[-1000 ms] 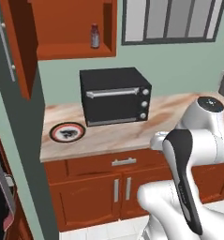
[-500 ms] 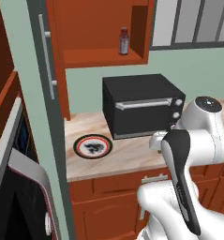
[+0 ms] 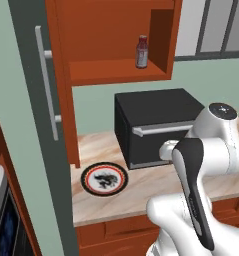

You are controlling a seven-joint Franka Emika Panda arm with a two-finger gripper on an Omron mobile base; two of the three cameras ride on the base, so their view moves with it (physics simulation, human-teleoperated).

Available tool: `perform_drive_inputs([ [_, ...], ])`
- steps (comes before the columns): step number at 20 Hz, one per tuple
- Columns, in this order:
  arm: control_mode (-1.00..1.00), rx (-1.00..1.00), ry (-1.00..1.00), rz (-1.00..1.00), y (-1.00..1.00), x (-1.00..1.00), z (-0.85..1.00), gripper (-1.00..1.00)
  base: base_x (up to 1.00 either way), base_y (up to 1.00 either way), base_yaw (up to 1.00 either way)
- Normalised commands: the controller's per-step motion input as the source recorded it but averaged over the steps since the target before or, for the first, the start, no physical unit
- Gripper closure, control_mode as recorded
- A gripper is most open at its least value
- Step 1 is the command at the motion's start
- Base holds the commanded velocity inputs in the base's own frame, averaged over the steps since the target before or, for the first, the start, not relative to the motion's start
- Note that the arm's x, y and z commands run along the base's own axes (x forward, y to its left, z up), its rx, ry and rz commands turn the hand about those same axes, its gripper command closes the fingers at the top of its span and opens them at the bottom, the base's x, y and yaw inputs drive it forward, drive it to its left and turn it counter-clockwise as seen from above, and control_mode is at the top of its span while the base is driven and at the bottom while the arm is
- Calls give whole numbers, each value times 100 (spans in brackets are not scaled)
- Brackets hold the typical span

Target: Move the hot dog bun to the plate on the dining table and place the condiment next to that plate. Then navigate to the fridge and take the sausage and place it on the plate as well.

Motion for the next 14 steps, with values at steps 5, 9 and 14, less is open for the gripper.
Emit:
perform_drive_inputs([
  [5, 100, 0, 0, 0, 0, 0, 0, -100, 75, 46, 0],
  [9, 100, 0, 0, 0, 0, 0, 0, -100, 88, 41, 0],
  [14, -100, 0, -8, 0, 13, 27, 23, -100, 52, 23, 0],
])
